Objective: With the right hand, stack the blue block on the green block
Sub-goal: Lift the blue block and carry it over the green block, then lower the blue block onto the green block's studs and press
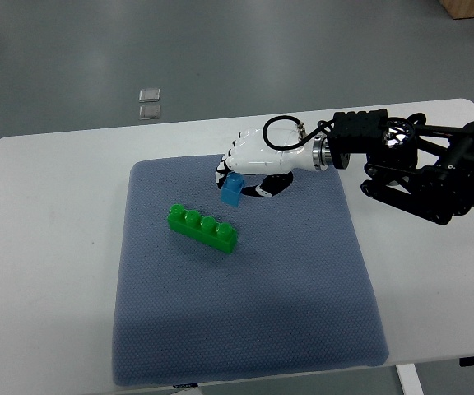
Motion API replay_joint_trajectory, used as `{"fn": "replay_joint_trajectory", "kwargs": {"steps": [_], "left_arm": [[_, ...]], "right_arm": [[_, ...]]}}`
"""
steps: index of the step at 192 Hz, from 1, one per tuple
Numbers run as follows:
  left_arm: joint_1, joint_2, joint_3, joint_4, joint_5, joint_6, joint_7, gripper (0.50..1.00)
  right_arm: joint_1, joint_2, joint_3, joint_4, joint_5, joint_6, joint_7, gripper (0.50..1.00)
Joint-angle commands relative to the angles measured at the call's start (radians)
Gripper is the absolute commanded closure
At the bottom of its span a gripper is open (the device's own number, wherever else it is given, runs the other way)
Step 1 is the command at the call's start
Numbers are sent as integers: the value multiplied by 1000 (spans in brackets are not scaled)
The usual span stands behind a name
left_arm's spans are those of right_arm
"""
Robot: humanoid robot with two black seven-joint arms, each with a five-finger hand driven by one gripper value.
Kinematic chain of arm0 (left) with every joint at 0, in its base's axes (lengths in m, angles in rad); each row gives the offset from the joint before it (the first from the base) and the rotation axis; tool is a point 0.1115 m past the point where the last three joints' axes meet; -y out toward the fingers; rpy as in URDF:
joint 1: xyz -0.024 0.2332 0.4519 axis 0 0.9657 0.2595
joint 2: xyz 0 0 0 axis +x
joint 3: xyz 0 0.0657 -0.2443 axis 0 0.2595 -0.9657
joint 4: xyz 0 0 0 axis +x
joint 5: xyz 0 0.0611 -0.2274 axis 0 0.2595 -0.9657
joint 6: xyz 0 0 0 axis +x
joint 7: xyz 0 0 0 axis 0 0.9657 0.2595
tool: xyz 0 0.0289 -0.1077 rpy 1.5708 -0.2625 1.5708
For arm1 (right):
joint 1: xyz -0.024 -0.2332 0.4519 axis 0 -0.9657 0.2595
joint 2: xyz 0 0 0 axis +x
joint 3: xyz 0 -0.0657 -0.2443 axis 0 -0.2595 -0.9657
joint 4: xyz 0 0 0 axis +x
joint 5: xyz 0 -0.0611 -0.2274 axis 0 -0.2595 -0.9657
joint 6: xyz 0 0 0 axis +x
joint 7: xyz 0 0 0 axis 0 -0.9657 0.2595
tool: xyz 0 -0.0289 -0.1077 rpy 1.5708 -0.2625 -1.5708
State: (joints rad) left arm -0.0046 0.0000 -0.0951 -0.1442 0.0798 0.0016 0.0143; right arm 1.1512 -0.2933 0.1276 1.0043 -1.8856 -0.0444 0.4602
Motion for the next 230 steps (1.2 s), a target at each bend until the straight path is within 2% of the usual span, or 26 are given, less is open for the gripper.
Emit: {"fn": "replay_joint_trajectory", "kwargs": {"steps": [1, 56, 120, 230], "left_arm": [[0, 0, 0, 0, 0, 0, -1, 500], [0, 0, 0, 0, 0, 0, -1, 500], [0, 0, 0, 0, 0, 0, -1, 500], [0, 0, 0, 0, 0, 0, -1, 500]], "right_arm": [[4, 25, -2, 10, -6, 5, 0, 944], [16, 75, -31, -39, -18, 17, -6, 944], [21, 143, -39, -47, -20, 21, -6, 942], [16, 148, -54, -67, -33, 14, -25, 942]]}}
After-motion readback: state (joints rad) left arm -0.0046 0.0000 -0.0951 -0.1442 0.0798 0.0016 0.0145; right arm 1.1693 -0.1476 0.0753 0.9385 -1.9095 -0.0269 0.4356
